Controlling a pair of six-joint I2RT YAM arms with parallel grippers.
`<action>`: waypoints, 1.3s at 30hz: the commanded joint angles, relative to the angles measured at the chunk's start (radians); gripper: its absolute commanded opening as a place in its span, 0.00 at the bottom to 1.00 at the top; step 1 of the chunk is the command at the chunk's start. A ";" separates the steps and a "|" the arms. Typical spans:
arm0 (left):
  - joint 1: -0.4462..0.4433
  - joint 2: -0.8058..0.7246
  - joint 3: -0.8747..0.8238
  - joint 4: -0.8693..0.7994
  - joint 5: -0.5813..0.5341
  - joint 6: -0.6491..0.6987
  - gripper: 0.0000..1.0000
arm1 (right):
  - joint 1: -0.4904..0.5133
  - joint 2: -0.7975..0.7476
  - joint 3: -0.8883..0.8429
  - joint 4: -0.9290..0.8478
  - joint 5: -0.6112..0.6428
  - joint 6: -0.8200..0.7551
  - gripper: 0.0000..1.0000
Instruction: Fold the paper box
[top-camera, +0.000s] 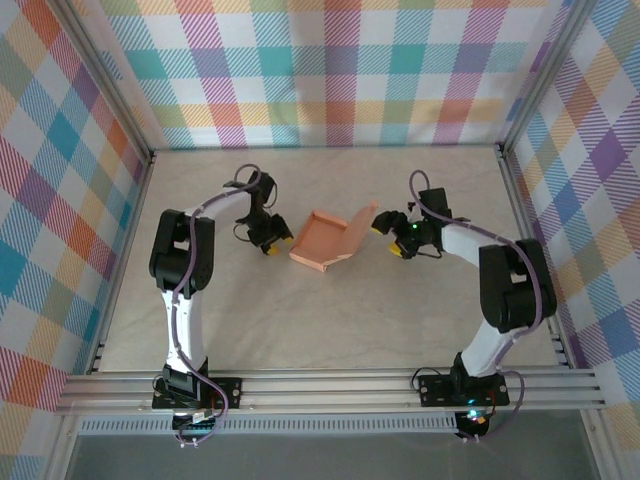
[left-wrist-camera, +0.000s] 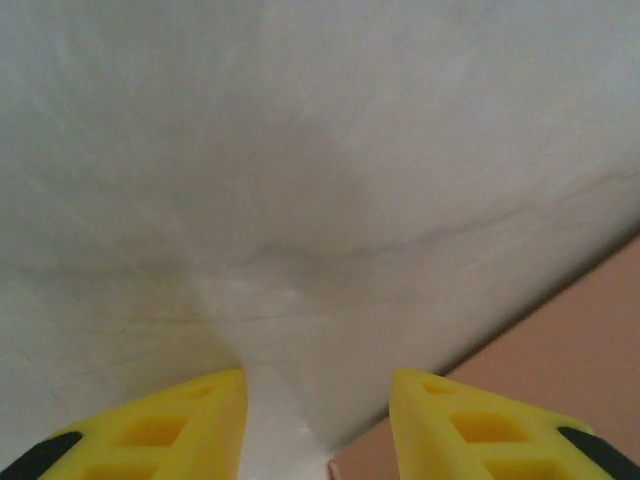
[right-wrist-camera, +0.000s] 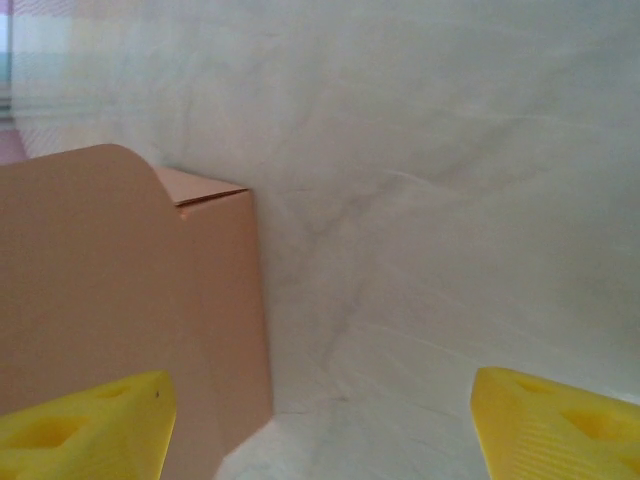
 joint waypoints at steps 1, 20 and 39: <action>-0.038 -0.075 -0.096 0.070 0.073 -0.076 0.40 | 0.005 0.050 0.104 0.052 -0.080 0.028 0.78; -0.279 -0.069 -0.125 0.209 0.043 -0.252 0.39 | -0.104 0.254 0.544 -0.249 -0.171 -0.185 0.79; -0.083 -0.114 -0.016 0.205 -0.013 -0.018 0.43 | -0.260 -0.141 0.169 -0.202 0.029 -0.193 0.80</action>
